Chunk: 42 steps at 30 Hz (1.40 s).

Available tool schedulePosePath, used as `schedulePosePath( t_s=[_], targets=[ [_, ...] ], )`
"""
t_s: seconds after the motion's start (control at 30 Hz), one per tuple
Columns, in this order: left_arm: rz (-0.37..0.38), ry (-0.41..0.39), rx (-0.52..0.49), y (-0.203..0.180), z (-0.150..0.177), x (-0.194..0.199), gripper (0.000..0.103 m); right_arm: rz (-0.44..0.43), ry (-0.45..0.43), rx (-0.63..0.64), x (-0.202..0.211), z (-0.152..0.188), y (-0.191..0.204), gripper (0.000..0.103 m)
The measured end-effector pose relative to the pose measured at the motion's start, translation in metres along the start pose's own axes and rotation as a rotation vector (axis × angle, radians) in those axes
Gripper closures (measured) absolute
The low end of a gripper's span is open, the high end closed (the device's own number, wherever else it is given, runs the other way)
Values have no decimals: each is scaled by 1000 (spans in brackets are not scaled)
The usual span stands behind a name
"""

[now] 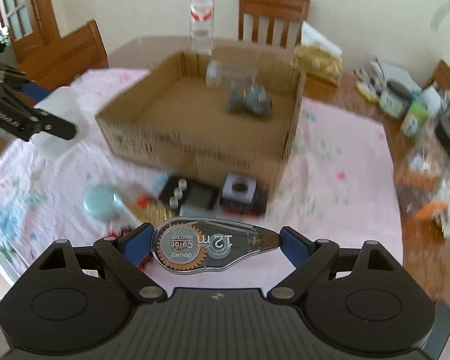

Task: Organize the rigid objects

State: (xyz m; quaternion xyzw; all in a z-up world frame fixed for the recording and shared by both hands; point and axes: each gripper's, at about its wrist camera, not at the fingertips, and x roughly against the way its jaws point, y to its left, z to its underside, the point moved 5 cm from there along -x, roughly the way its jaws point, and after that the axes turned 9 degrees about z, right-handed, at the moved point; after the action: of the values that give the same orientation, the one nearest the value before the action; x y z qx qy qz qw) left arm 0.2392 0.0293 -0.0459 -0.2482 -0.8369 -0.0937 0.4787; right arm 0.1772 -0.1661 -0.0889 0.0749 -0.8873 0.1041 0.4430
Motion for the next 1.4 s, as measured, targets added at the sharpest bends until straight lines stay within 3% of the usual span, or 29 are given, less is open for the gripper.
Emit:
schedulePosePath(
  t_s=[0.3,0.53,0.67,0.97,1.4],
  targets=[
    [-3,-70,-49,20,-75,-41,20,-21,-116,36,5,-58,-7,10],
    [-42,-107,-17,40,-111,-78,19,-34,-143,45,-3,-82,-11,10],
    [-54,-142,32,51,-121,-88,14,-39,-141,56,-11,-91,-12,10],
    [-48,-167,116,51,-82,-51,8,-53,-132,65,-30,-104,-16,10],
    [-218,-221,242,54,-1,3,5,-34,-62,82,-80,-126,-15,10]
  ],
)
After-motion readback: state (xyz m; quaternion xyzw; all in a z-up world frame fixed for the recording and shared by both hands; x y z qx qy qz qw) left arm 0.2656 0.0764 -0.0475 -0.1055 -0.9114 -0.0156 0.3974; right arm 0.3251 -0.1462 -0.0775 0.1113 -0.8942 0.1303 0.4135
